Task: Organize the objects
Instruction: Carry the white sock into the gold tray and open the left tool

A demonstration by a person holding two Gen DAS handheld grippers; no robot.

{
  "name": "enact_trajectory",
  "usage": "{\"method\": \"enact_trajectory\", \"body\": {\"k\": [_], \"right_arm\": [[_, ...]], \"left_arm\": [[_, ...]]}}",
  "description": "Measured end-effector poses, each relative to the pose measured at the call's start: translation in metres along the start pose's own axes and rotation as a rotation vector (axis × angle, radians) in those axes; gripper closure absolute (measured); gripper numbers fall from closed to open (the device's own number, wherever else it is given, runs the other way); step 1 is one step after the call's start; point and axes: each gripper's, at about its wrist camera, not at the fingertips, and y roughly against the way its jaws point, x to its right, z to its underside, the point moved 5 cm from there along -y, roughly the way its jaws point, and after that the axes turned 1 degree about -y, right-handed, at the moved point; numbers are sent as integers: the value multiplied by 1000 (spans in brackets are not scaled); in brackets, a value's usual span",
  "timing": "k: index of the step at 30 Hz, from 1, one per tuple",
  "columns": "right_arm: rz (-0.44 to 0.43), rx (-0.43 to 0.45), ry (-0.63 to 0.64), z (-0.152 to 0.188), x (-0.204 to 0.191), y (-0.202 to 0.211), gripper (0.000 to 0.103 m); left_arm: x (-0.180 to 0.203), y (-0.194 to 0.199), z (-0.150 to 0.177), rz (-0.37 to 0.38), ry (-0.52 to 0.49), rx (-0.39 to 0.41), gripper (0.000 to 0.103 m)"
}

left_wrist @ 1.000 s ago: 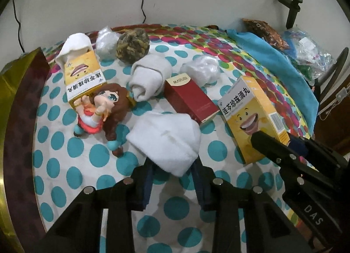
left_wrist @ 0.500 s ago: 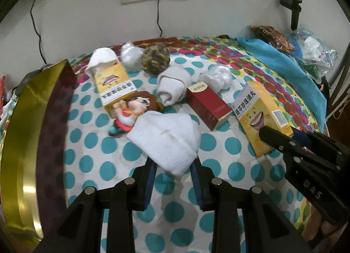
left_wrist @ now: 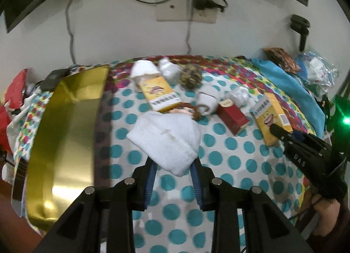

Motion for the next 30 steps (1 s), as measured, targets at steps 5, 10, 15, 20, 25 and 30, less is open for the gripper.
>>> {"method": "enact_trajectory", "body": {"k": [5,10,15,20,25,30], "right_arm": [[17,14,1,-6,2,-5,76],[53,32,0,-12,3,-10,76],[93,57,6,-17,5,-15,76],[114,53,-7,-18,8,-19,76],[126,39,-5,-18,8,-22,76],[148,28,11,-19,5,-25,76]], "left_arm": [[-33,17,1,-46,27,20,72],[-76,29,-1,-119,87,34,72],[-118,37,0,-166,150,30,72],[-150,46,-2,-207,174,37,72],[-164,37,-1,-210,178,8,72],[-165,20,6,-190,194,-28,72]]}}
